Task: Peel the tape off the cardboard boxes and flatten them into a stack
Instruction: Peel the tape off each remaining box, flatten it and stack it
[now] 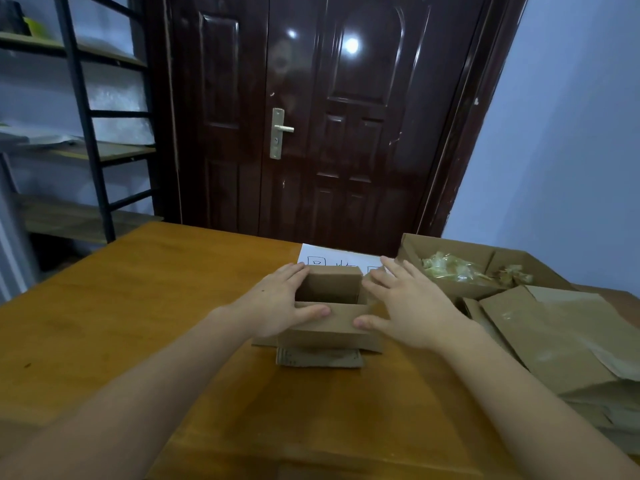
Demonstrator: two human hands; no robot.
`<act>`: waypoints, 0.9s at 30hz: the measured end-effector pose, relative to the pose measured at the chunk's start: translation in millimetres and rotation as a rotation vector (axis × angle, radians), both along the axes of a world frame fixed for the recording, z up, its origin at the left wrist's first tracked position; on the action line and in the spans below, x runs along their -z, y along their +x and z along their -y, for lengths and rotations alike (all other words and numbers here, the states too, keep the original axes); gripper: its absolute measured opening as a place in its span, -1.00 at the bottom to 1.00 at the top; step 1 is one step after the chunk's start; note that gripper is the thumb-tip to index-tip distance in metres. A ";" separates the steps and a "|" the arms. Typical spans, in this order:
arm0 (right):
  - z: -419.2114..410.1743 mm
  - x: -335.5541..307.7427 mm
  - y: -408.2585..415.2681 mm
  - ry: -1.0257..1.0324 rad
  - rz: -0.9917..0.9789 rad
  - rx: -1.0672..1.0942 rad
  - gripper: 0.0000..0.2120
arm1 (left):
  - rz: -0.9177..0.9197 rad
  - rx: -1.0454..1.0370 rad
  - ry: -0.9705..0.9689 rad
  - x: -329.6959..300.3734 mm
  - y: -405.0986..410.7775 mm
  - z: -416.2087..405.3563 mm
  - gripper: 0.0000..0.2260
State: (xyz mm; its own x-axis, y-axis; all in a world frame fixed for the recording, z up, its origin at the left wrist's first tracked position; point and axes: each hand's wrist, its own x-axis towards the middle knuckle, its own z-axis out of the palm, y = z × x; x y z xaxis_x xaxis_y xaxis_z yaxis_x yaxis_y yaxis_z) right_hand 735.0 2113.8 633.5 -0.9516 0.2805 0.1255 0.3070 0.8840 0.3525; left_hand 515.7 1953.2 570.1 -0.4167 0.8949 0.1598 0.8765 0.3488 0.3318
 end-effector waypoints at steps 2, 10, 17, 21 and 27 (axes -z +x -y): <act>1.0 17.5 6.2 -0.097 -0.031 0.048 -0.18 | -0.010 0.001 0.004 2.0 0.8 -2.1 0.09; 13.5 70.4 -4.0 -0.772 -0.398 0.118 -0.34 | 0.082 -0.012 0.139 10.4 12.1 3.1 0.07; 28.3 75.4 -24.0 -0.967 -0.580 0.205 -0.37 | 0.148 -0.003 0.198 6.1 26.8 13.3 -0.08; 32.7 72.3 -33.7 -1.102 -0.755 0.230 -0.39 | 0.099 0.057 0.239 -4.0 46.5 20.6 -0.41; 37.7 58.2 -44.3 -1.443 -1.186 0.306 -0.26 | -0.096 0.077 0.187 -0.1 73.0 24.8 -0.35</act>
State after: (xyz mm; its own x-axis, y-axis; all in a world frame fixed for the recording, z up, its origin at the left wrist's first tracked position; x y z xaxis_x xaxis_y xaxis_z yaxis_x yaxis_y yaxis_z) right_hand 690.7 2076.0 575.3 -0.4651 0.8748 0.1356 -0.0158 0.1449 -0.9893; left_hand 588.7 1928.4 570.2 -0.3232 0.8747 0.3613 0.9287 0.2198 0.2986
